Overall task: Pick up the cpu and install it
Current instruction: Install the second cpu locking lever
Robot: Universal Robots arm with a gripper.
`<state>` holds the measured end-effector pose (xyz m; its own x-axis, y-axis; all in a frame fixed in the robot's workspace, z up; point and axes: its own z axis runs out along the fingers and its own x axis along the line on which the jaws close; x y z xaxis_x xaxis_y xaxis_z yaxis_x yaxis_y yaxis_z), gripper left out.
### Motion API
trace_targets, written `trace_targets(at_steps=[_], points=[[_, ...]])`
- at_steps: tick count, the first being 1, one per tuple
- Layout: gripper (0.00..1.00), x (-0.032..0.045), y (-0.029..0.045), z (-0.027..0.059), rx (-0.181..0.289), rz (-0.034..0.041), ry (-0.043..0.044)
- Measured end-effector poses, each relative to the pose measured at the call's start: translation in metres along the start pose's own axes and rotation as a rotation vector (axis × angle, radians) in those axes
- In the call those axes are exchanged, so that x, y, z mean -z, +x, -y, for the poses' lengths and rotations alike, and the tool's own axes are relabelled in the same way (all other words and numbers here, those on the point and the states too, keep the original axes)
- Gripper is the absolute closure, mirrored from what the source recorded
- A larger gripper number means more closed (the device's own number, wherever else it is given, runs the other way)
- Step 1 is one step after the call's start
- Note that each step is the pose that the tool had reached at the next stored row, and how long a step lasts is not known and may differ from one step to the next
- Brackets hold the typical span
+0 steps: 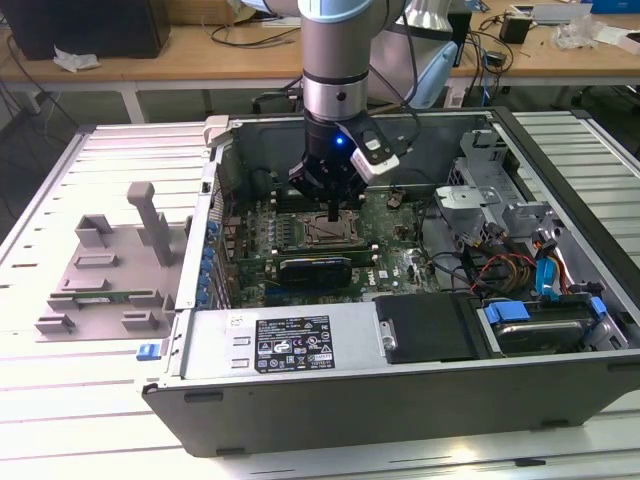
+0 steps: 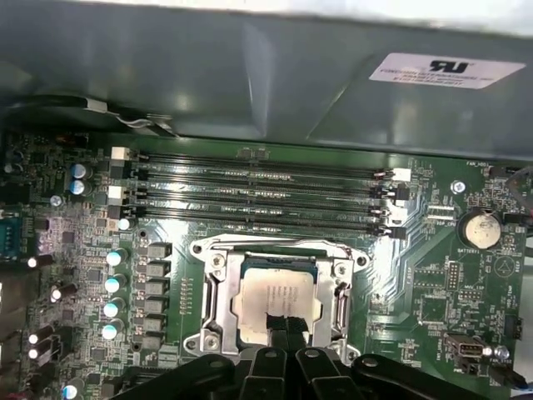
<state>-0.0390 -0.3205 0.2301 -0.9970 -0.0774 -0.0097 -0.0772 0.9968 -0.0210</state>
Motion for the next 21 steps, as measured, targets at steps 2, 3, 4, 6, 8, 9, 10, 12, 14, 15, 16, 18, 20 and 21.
trace_targets(at_steps=[2, 3, 4, 6, 8, 9, 10, 12, 14, 15, 16, 18, 20, 21], points=[[0.89, 0.0, -0.0002, 0.0045, 0.0, -0.0001, 0.0], [0.89, 0.0, -0.0007, 0.0055, 0.0, -0.0003, 0.0001], [0.89, -0.0001, -0.0013, 0.0065, 0.0, -0.0004, 0.0001], [0.89, -0.0002, -0.0035, 0.0106, 0.0, -0.001, 0.0], [0.89, -0.0003, -0.0051, 0.0153, 0.0, -0.0013, 0.0], [0.89, -0.0003, -0.0057, 0.0179, 0.0, -0.0014, 0.0], [0.89, -0.0004, -0.006, 0.0198, 0.0, -0.0014, 0.0], [0.89, -0.0006, -0.0071, 0.0264, 0.0, -0.0015, -0.0001], [0.89, -0.0006, -0.007, 0.0306, 0.0, -0.0016, 0.0001], [0.89, -0.0007, -0.0068, 0.0339, 0.0, -0.0016, 0.0], [0.89, -0.0008, -0.0066, 0.0356, 0.0, -0.0015, -0.0002], [0.89, -0.0013, -0.0024, 0.0359, 0.005, -0.0011, -0.0026], [0.89, -0.0015, 0.0004, 0.0357, 0.01, -0.001, -0.0026], [0.89, -0.0021, 0.0021, 0.0357, 0.019, -0.0009, -0.0026]])
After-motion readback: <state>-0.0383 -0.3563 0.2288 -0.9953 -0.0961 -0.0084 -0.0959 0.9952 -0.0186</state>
